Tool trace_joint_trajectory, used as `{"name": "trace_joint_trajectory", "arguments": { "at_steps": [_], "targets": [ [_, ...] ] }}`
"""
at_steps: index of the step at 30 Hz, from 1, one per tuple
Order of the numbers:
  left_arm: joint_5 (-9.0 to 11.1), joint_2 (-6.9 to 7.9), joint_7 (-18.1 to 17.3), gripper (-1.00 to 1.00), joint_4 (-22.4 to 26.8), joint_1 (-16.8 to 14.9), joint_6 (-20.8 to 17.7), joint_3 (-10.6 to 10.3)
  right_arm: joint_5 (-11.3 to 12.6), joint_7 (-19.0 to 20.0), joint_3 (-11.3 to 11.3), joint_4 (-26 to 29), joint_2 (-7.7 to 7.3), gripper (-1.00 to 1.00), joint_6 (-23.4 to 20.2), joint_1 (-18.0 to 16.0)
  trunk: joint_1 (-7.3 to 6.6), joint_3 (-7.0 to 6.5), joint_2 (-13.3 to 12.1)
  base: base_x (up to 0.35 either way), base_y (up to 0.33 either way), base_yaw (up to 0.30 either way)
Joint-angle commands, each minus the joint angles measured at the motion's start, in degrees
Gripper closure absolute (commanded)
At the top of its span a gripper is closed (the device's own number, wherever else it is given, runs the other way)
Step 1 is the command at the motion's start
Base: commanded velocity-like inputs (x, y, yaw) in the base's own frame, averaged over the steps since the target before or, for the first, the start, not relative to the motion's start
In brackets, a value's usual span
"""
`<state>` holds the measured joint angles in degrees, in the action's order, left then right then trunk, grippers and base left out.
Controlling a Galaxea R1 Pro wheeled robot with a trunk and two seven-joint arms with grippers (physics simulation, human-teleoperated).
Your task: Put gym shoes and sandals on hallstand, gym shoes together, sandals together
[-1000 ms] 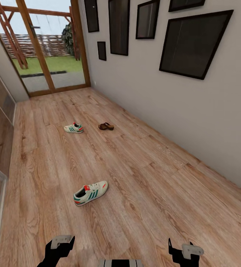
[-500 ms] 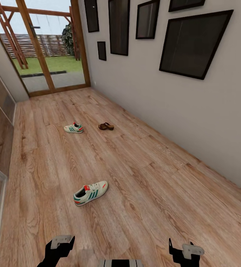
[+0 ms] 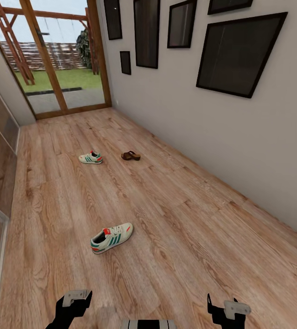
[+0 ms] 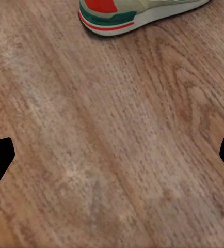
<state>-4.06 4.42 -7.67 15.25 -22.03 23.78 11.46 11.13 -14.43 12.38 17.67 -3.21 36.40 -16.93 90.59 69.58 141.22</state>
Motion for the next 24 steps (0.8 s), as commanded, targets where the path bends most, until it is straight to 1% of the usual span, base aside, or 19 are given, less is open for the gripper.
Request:
{"name": "trace_joint_trajectory", "arguments": {
  "at_steps": [1,5,13,18,24],
  "targets": [
    [-0.4,-0.02,-0.3,-1.0,0.0,0.0,0.2,0.5,0.5,-0.3,0.5,0.0,-0.04,-1.0,0.2,0.0,-0.01,0.04,0.0,0.0,0.0,0.0],
    [-0.4,-0.02,-0.3,-1.0,0.0,0.0,0.1,0.5,0.5,-0.3,0.5,0.0,-0.04,-1.0,0.2,0.0,-0.01,0.04,0.0,0.144,0.076,0.0],
    [-0.4,-0.02,-0.3,-1.0,0.0,0.0,0.1,0.5,0.6,-0.3,0.5,0.0,-0.04,-1.0,0.2,0.0,-0.01,0.04,0.0,0.22,0.155,0.0],
    [-0.4,-0.02,-0.3,-1.0,0.0,0.0,0.2,0.5,0.6,-0.3,0.5,0.0,-0.04,-1.0,0.2,0.0,-0.01,0.04,0.0,0.097,0.071,0.0],
    [-0.4,-0.02,-0.3,-1.0,0.0,0.0,0.2,0.5,0.6,-0.3,0.5,0.0,-0.04,-1.0,0.2,0.0,-0.01,0.04,0.0,0.031,0.023,0.0]
  ]
}}
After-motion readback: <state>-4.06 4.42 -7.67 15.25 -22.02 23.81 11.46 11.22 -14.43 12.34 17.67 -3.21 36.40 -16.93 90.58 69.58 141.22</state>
